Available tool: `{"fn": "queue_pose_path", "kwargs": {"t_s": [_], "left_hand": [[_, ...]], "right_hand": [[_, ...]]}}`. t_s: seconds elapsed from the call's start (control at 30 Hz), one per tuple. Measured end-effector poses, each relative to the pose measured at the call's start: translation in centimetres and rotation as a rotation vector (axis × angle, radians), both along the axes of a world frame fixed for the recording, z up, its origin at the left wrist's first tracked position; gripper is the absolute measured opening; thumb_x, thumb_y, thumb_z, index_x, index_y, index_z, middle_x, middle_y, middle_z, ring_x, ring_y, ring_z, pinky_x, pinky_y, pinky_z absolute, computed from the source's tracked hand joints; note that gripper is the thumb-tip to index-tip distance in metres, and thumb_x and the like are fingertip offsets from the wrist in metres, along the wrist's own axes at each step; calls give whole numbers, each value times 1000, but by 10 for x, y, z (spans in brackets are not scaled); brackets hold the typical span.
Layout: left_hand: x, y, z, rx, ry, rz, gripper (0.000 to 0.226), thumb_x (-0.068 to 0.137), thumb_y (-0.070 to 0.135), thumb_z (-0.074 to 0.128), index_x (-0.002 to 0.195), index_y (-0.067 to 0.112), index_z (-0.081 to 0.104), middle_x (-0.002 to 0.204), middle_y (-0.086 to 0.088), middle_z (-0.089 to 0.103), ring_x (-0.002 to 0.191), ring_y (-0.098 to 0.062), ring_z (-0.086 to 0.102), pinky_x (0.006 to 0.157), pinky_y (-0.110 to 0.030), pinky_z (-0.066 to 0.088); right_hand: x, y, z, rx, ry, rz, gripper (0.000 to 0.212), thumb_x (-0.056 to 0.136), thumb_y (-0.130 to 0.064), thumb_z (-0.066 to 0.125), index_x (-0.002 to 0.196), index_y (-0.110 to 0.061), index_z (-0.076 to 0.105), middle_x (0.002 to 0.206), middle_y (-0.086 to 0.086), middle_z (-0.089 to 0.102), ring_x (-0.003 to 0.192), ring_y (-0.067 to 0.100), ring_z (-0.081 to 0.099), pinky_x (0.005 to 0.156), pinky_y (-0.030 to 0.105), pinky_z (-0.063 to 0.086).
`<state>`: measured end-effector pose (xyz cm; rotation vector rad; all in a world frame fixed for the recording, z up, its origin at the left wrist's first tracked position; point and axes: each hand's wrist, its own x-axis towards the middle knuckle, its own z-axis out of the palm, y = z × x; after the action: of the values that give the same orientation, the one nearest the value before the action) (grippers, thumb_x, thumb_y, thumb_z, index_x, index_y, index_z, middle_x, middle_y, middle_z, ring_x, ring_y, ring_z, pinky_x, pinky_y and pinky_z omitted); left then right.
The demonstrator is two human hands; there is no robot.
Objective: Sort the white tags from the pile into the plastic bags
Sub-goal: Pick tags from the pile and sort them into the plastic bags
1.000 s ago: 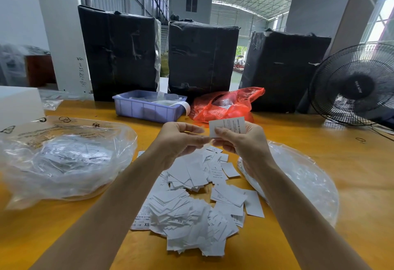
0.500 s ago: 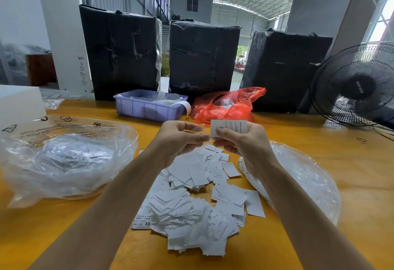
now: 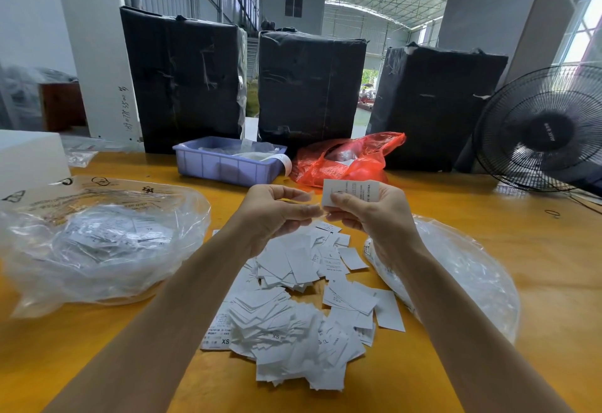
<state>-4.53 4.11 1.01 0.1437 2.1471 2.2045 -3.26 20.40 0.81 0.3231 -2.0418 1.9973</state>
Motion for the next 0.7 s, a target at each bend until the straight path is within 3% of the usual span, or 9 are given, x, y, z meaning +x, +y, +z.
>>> {"fn": "queue_pose_path", "kwargs": {"t_s": [0.13,0.37,0.7], "left_hand": [[-1,0,0,6,2,1,34,61,10,82,90,9,65,64,-2,72,54,-8,67,51,-15,53],[0,-1,0,28,0,4,36,61,3,82,92,5,65,64,-4,71,53,-10,67,51,-16,52],[-1,0,1,23,-13,12,34,61,7,82,90,7,64,63,-1,72,54,-10,68,50,-16,52]], "right_hand": [[0,-1,0,14,11,4,15,81,-8,71,91,-4,62,76,11,71,62,19,71,56,19,55],[0,0,1,-15,41,-9,14,81,-7,70,92,-5,62,78,11,71,62,17,71,55,16,52],[-1,-1,-1,101,71,-41,14,81,-7,71,89,-5,59,81,12,69,59,12,70,52,14,51]]}}
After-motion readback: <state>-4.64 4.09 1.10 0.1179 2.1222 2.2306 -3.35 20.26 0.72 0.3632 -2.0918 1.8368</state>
